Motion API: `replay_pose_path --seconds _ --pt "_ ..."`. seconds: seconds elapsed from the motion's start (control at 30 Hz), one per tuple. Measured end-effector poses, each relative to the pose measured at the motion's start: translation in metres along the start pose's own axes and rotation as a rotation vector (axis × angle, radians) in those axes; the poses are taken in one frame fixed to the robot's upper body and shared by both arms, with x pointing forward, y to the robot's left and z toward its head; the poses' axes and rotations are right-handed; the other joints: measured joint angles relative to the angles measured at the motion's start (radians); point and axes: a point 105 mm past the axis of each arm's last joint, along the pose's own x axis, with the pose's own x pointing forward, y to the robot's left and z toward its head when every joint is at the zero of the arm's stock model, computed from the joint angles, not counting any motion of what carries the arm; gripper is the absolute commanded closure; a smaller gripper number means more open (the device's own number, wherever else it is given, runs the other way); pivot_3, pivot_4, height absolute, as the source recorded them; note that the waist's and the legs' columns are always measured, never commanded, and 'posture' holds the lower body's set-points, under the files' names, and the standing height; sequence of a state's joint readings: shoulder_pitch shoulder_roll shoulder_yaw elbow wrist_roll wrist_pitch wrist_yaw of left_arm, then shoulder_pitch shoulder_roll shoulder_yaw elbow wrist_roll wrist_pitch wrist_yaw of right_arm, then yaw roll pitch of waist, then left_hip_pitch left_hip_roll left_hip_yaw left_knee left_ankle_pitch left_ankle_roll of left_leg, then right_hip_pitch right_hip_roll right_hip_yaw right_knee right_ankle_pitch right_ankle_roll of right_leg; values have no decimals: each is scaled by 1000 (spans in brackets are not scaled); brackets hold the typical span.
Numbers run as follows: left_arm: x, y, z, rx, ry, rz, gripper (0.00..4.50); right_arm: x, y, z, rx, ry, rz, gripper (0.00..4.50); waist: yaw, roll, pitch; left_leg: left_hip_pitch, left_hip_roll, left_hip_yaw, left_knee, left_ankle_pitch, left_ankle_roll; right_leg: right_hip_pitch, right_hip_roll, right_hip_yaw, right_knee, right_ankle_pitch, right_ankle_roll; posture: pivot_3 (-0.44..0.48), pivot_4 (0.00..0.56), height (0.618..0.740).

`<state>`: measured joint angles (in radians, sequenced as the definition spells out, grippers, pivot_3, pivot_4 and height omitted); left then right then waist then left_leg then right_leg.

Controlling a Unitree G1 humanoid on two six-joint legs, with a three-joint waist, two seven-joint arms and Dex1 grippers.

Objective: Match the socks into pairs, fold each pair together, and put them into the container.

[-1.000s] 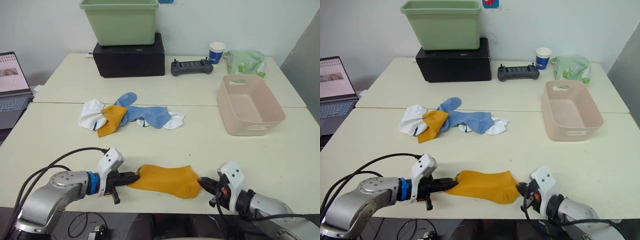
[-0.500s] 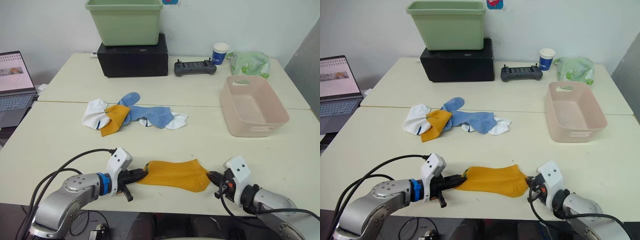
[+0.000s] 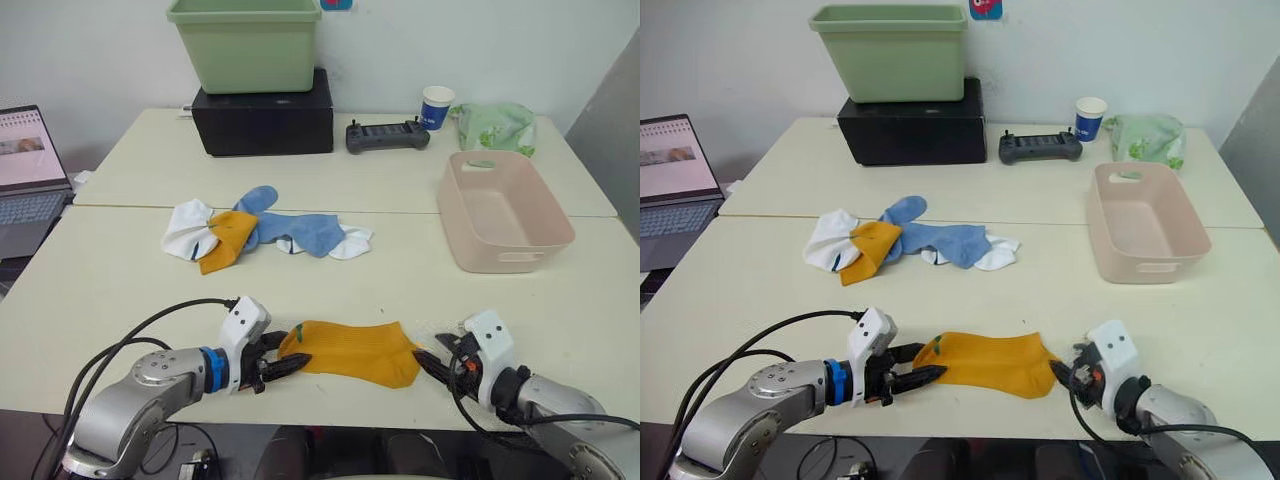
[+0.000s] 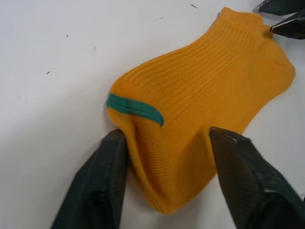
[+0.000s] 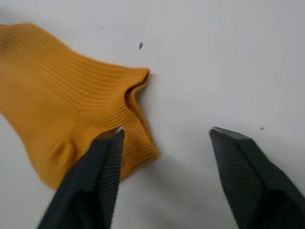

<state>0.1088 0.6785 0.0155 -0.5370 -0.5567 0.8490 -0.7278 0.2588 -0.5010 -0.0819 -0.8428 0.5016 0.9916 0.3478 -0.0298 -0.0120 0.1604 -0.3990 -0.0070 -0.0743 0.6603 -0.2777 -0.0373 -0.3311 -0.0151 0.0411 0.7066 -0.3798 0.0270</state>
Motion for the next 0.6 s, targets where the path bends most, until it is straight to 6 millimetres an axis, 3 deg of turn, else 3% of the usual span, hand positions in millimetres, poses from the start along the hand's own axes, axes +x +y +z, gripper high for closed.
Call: replay_pose_path --seconds 0.03,0.1,0.33,0.6 --pt "-3 2 0 -5 -3 10 494 0 -1 2 -1 -7 0 140 -2 0 0 0 1 0 0 0 0 0 1 0 0 0 0 0 150 725" --pt "-9 6 0 -12 -7 34 47 -1 -1 3 2 -13 7 0 -3 0 0 0 1 0 -1 0 0 -1 2 0 0 0 0 0 150 725" --pt "-42 36 0 -79 -32 140 47 1 1 28 -91 -90 65 0 -3 -1 1 0 1 0 -1 0 0 -1 2 0 0 0 0 0 150 725" --pt "-64 94 42 -140 -237 284 47 13 13 109 -321 -301 160 0 -2 -3 3 -2 1 0 0 0 0 -2 1 -1 -1 0 0 0 150 725"
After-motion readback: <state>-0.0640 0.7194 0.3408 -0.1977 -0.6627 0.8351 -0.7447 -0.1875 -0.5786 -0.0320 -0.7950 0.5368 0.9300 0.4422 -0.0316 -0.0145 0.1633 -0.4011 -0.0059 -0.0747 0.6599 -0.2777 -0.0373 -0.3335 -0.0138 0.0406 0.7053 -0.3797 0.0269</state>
